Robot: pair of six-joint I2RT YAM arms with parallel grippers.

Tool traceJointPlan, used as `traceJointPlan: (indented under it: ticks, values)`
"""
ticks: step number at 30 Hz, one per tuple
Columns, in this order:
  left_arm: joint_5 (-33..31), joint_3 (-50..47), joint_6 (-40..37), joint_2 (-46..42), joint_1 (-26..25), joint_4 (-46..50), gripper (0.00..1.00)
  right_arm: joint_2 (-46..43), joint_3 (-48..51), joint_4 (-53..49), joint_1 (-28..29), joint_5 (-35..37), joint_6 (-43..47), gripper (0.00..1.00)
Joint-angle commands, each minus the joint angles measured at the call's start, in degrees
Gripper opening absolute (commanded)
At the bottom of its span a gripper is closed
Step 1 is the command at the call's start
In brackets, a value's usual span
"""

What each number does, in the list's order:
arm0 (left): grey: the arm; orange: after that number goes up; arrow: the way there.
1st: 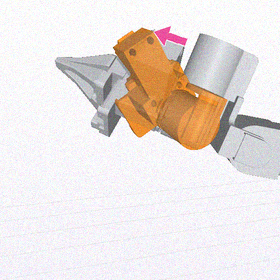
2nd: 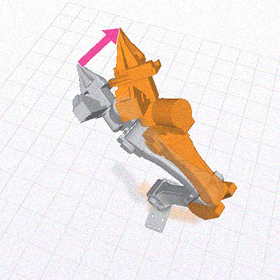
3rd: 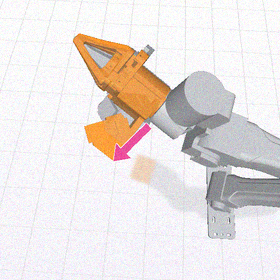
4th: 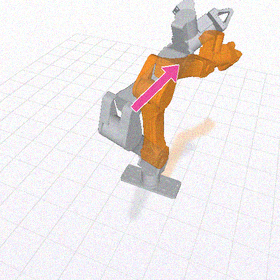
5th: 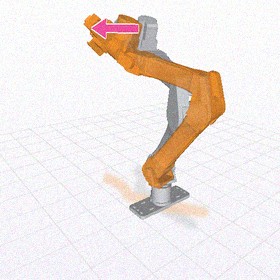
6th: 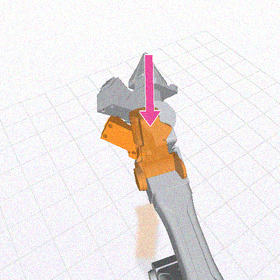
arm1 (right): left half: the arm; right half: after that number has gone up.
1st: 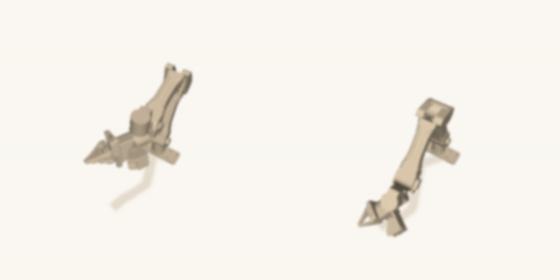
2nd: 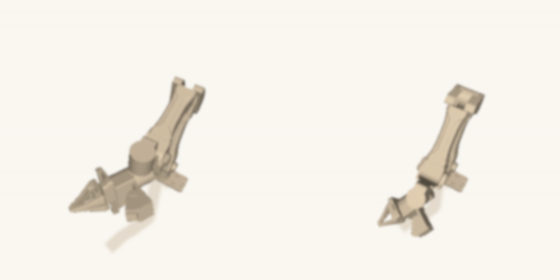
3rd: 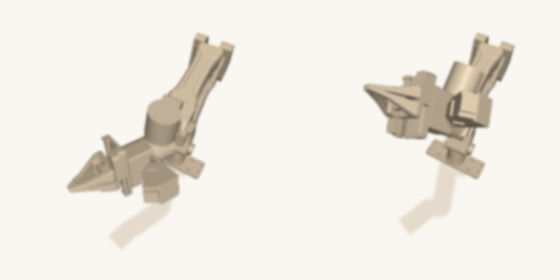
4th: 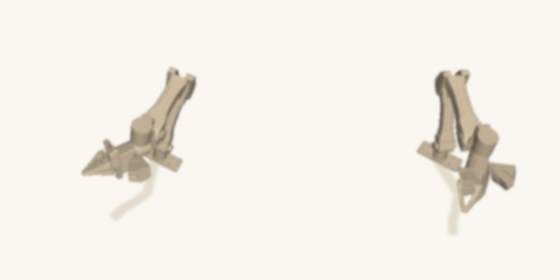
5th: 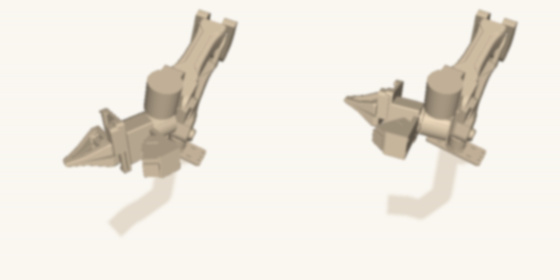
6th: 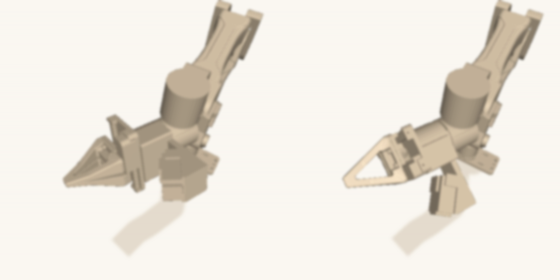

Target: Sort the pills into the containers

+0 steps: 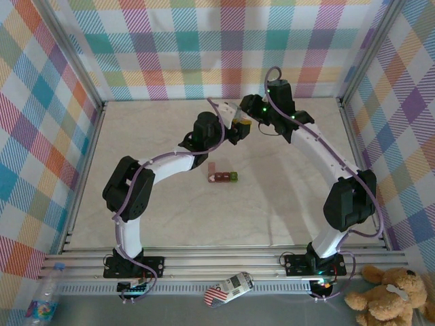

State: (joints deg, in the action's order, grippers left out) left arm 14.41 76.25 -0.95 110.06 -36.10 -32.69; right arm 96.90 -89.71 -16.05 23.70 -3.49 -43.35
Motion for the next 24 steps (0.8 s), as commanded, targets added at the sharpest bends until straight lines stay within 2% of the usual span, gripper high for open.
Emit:
traceJointPlan:
  ticks: [1,4,6,8,10,12,14,20,24]
  values:
    - [-3.9,0.4,-2.8,-1.3,-1.3,-3.7,0.0,-1.5,-0.3,-1.2,3.0,-3.4,-3.4,0.23]
    - [-3.1,0.6,-3.0,-1.3,-1.3,-3.4,0.0,-1.7,-0.5,-1.4,2.7,-4.7,-1.1,0.32]
    - [-2.1,0.9,-3.3,-1.4,-1.1,-2.4,0.0,-2.3,-0.2,-0.8,1.7,-6.8,0.2,0.41]
    - [-0.9,1.0,-3.1,-1.4,-0.6,-1.6,0.0,-3.7,0.2,-0.7,0.0,-7.9,1.3,0.54]
    - [0.6,0.9,-2.4,-1.5,0.2,-1.5,0.0,-5.0,0.3,-0.9,-1.7,-9.4,2.9,0.6]
    - [2.6,0.9,-0.9,-1.4,1.3,-1.7,0.0,-6.2,0.2,-1.5,-3.2,-11.5,5.1,0.66]
    - [7.2,1.1,0.9,-1.3,2.7,-2.5,0.0,-7.3,0.0,-3.0,-4.6,-13.4,7.9,0.72]
    - [23.0,3.7,7.3,0.4,6.3,-3.9,0.0,-7.1,-2.7,-7.6,-7.2,-21.7,17.5,0.82]
    - [29.0,5.3,8.4,1.0,7.2,-3.1,0.0,-4.1,-6.8,-12.8,-7.3,-25.8,25.0,0.84]
